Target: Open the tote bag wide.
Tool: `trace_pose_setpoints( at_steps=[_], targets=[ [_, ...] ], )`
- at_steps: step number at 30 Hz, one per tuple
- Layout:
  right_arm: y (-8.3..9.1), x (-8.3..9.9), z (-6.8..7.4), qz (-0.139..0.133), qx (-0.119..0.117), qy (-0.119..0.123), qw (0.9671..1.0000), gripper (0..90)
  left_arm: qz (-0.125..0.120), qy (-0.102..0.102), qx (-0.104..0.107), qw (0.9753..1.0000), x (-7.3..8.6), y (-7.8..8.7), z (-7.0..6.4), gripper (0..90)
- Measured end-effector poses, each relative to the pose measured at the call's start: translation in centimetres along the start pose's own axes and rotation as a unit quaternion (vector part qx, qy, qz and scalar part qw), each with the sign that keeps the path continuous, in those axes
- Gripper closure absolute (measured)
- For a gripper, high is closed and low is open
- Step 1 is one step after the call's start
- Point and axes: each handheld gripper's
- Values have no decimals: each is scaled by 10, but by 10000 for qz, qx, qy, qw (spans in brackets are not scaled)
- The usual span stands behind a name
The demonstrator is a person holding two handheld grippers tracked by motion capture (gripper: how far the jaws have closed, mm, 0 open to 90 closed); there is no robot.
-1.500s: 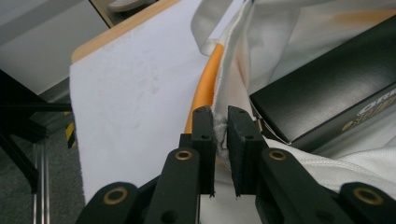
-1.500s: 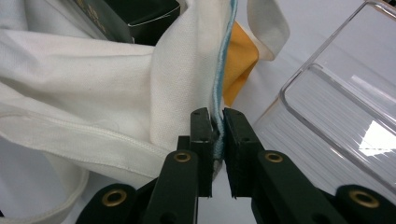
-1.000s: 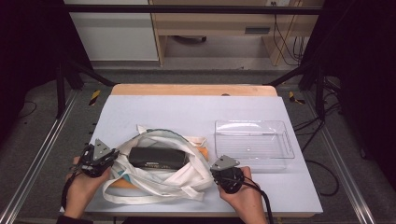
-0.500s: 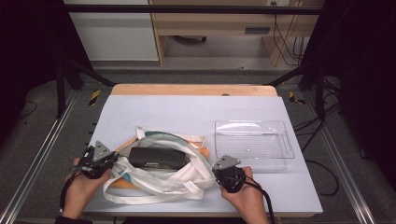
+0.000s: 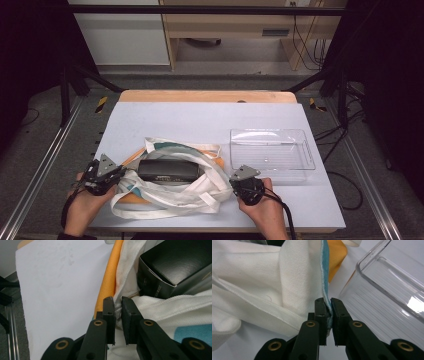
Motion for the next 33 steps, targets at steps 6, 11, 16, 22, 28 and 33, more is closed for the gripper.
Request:
trace_pose_setpoints(
  at_steps=[6, 11, 16, 22, 28, 33],
  targets=[
    [7, 3, -2, -268, -119, -67, 9995, 741, -284, 38, -99, 9995, -1, 6, 1, 747],
    [20, 3, -4, -563, -185, -138, 9981, 629, -494, 53, -216, 9985, -3, 15, 3, 591],
    [30, 6, -11, -695, -258, -303, 9968, 557, -723, -48, -245, 9971, -8, 22, 3, 541],
    [40, 15, -21, -759, -230, -470, 9957, 434, -750, -232, -74, 9969, -18, 22, 1, 473],
    [46, 31, -33, -642, -64, -575, 9963, 332, -797, -383, 24, 9961, -31, 18, -6, 380],
    [51, 45, -44, -531, -97, -650, 9964, 247, -699, -543, 187, 9959, -45, 14, -12, 290]
  ],
)
Point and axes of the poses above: each handheld gripper's, and its own axes: y roughly backward along the jaws, x roughly out of its underside, z roughly to its left, and after that the axes turned 7 degrees about -y, right-handed
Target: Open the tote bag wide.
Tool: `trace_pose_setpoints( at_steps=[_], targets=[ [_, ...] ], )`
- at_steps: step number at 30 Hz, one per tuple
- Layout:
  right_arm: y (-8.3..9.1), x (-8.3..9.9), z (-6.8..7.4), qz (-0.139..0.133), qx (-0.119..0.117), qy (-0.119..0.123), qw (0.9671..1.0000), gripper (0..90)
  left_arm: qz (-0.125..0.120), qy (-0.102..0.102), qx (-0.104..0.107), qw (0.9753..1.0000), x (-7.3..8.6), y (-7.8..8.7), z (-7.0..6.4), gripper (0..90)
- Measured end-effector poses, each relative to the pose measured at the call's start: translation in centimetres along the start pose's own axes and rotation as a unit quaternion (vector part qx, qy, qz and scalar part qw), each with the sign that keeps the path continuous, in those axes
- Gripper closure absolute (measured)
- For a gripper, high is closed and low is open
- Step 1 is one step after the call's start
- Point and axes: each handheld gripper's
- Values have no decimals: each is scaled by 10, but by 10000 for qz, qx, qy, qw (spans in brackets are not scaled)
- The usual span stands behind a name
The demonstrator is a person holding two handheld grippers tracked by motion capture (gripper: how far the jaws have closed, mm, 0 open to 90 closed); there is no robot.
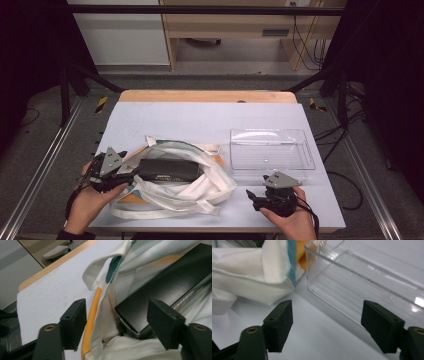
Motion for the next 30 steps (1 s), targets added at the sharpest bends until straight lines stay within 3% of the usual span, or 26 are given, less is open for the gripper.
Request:
trace_pose_setpoints(
  at_steps=[10, 18, 26, 30],
  targets=[
    [9, 18, -24, -121, 106, 30, 9999, 212, 38, -452, 361, 9983, -33, -8, -4, 180],
    [7, 18, -27, -116, 197, -77, 9997, 114, 7, -732, 664, 9951, -54, -12, 2, 127],
    [5, 20, -25, -91, 121, -30, 9999, 86, 183, -1083, 993, 9890, -64, -19, 0, 106],
    [5, 20, -25, -76, 94, 30, 9999, 92, 401, -1482, 1229, 9805, -70, -21, -4, 127]
  ],
)
Point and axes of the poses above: each handheld gripper's, and its own axes: y roughly backward along the jaws, x roughly out of its underside, z roughly to its left, and after that the axes turned 7 degrees about -y, right-handed
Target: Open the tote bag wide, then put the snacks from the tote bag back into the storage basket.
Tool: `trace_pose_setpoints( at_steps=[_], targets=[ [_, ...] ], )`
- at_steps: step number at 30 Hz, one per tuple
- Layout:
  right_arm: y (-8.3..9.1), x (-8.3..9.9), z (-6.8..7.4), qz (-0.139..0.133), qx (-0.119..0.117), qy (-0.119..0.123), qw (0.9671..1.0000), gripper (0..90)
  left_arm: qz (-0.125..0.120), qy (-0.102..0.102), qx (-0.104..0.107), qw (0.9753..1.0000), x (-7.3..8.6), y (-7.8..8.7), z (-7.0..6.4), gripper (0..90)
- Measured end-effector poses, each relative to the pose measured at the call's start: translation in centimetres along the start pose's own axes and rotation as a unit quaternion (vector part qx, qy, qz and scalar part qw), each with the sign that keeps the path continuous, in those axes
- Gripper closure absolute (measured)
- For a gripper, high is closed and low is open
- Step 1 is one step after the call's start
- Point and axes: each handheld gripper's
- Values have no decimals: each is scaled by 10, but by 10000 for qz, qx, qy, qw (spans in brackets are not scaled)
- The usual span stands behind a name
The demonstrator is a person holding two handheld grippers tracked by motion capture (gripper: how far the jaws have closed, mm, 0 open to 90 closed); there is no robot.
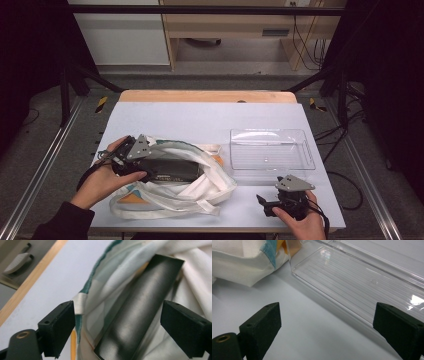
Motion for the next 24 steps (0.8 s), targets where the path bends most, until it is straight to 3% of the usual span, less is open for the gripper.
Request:
trace_pose_setpoints(
  at_steps=[4, 7, 15, 17, 24],
  targets=[
    [0, 0, 0, 6, 10, -25, 10000, 94, 217, -405, 183, 9988, -9, -2, -3, 127],
    [-1, 0, 1, 35, 6, 13, 10000, 99, 410, -665, 364, 9963, -15, -3, -4, 127],
    [-3, 1, 4, 94, -15, 62, 9999, 103, 695, -1108, 793, 9882, -20, -15, -1, 123],
    [-3, 1, 5, 108, -21, 78, 9999, 103, 715, -1137, 922, 9866, -21, -17, 1, 131],
    [-3, 1, 5, 132, 1, 77, 9999, 105, 802, -1458, 1132, 9795, -21, -24, 1, 198]
  ],
)
Point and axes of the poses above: each handheld gripper's, and its own axes: y roughly backward along the jaws, x roughly out of its underside, z roughly to its left, and after that the axes turned 7 degrees about -y, right-handed
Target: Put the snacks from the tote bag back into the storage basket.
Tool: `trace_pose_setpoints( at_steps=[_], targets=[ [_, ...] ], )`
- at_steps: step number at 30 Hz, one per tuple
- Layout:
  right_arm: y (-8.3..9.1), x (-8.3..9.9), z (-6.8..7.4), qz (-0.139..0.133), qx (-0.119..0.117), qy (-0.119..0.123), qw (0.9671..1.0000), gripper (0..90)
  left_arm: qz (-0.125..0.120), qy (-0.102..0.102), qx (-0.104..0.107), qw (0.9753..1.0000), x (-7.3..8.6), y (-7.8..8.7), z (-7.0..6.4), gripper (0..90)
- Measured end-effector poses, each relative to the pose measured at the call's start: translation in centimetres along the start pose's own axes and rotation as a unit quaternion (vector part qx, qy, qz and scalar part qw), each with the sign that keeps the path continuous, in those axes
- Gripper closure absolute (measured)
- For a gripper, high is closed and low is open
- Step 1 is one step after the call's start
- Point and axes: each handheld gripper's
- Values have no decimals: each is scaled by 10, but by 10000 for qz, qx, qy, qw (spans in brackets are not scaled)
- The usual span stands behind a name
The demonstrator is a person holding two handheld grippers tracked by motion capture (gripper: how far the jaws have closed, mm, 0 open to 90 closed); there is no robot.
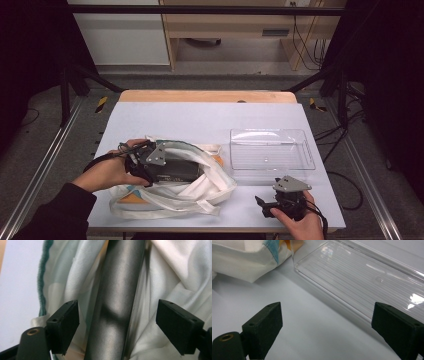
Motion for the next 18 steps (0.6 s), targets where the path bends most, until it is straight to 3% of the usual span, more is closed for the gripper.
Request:
trace_pose_setpoints(
  at_steps=[11, 18],
  targets=[
    [-1, 1, 0, 24, -23, 4, 10000, 105, 165, -265, 197, 9993, 9, -12, 2, 302],
    [-2, 1, 1, 65, -25, 40, 10000, 106, 329, -265, 274, 9987, 19, -20, 5, 304]
  ],
)
Point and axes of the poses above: each handheld gripper's, and its own axes: y roughly backward along the jaws, x roughly out of its underside, z roughly to its left, and after that the axes turned 7 degrees about -y, right-handed
